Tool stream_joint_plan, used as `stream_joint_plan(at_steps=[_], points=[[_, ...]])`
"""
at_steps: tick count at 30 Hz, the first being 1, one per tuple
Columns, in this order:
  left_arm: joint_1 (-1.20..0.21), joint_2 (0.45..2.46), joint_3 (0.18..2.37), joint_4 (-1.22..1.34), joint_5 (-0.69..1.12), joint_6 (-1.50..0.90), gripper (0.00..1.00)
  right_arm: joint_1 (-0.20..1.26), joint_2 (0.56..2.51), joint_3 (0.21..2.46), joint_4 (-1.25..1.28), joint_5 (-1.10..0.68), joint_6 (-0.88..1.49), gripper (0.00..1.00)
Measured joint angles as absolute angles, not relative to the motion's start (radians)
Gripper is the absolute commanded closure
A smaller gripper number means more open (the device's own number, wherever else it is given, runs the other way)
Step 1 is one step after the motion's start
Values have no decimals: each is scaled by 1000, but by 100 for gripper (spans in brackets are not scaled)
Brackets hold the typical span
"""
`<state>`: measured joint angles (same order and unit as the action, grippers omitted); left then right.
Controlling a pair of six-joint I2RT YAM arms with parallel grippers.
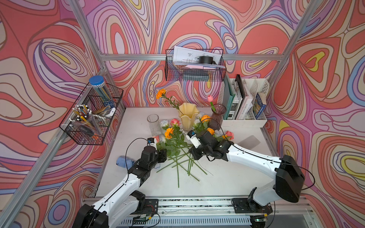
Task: Arrange the flowers in different vases according to their colors
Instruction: Pick up the flower at the center of the board, then insert the flower into the vase.
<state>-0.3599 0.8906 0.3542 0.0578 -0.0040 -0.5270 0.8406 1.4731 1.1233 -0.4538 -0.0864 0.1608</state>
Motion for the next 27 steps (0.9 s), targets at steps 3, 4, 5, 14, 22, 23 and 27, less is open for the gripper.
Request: stream_joint_plan(at_steps=[3, 4, 5, 14, 22, 23, 27], points=[[-359, 854, 354, 56, -12, -527, 40, 840, 1413, 1181, -505, -38, 130, 100], [-359, 847, 354, 56, -12, -527, 40, 840, 1402, 1205, -515, -24, 119, 100], [-359, 845, 354, 57, -11, -527, 40, 839, 1396, 1236, -527, -10, 107, 100], [-359, 961, 352, 117, 60, -527, 40, 730, 1434, 1552, -322, 29, 17, 100], [-359, 967, 345, 147, 99, -524, 40, 591, 1681, 1746, -1, -12, 46, 100], [-359, 967, 344, 148, 101, -524, 40, 580, 1716, 1750, 28, -20, 58, 100], [-359, 970, 337, 152, 102, -523, 40, 552, 1831, 1750, 135, -48, 109, 100]])
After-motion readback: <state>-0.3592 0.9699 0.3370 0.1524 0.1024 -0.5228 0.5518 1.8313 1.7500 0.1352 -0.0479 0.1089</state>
